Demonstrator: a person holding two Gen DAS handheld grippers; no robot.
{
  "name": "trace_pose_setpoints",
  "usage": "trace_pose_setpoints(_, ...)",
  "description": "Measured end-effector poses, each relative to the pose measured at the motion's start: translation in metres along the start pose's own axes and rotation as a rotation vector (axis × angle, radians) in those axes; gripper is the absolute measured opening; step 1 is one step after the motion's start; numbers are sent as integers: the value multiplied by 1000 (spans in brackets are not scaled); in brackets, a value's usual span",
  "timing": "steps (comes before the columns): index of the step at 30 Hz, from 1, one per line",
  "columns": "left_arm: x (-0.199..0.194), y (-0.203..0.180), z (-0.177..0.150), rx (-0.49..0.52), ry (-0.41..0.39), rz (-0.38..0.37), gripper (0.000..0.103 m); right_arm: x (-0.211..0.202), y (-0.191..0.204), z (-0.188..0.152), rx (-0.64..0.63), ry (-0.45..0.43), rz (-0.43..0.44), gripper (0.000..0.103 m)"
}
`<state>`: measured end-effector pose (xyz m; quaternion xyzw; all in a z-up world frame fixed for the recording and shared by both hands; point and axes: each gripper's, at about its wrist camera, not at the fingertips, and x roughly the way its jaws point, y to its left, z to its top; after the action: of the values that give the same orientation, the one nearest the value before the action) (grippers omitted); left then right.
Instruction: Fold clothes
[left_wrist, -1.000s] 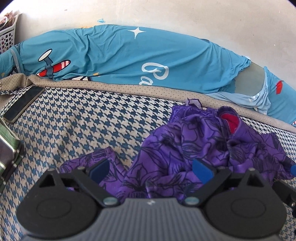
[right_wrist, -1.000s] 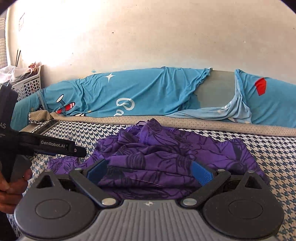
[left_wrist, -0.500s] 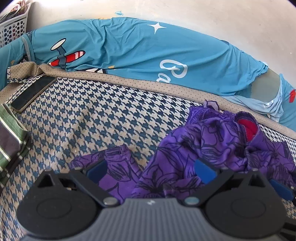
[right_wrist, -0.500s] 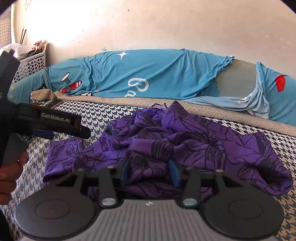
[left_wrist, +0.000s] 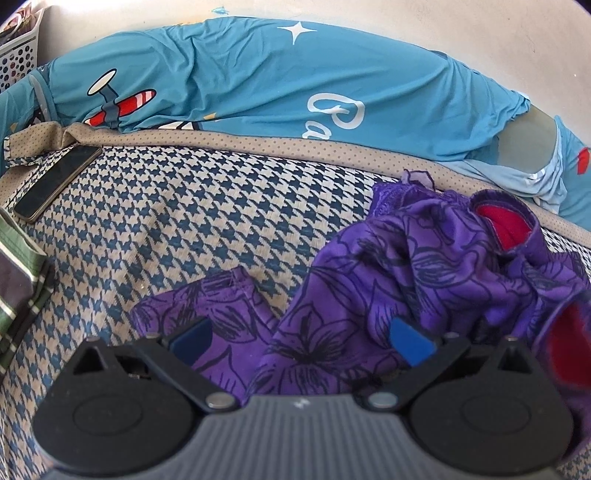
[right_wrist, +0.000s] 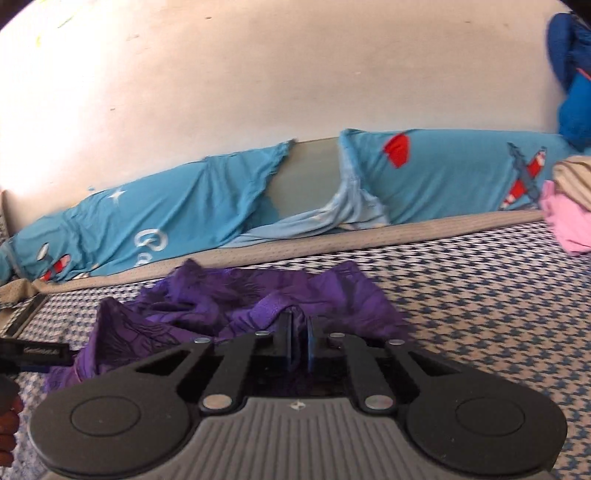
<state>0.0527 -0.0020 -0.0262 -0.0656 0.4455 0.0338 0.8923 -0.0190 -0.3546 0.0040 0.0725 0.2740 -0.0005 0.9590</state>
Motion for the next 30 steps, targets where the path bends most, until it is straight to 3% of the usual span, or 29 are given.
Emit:
trace_pose_setpoints(4,3,-9,-6,43,12,-6,103,-9,-43,4,93,-3,-172,7)
trace_pose_setpoints(6,3,-13,-9,65,14,-6,103,-17,-62,5,139,-25,-201,9)
trace_pose_setpoints(9,3,-19,-12,92,13,-13,103,-30,-77,7,169,-66,-150,10)
trace_pose_setpoints(14,3,-26,-18,121,19,-39,103,-24,-66,2,185,4,7,14)
trace_pose_setpoints(16,3,-29,-20,131,23,-51,103,-20,-54,0,152,21,59,21)
trace_pose_setpoints(18,2,-33,-22,148,17,-61,103,-16,-43,-1,120,29,99,42)
trace_pose_setpoints(21,0,-38,-24,165,10,-84,103,-11,-27,-1,96,34,150,61)
trace_pose_setpoints(24,-2,-42,-25,166,4,-120,103,-4,-16,-1,98,49,172,74)
trace_pose_setpoints(30,-6,-44,-24,146,-2,-151,103,20,-1,-7,115,121,225,76)
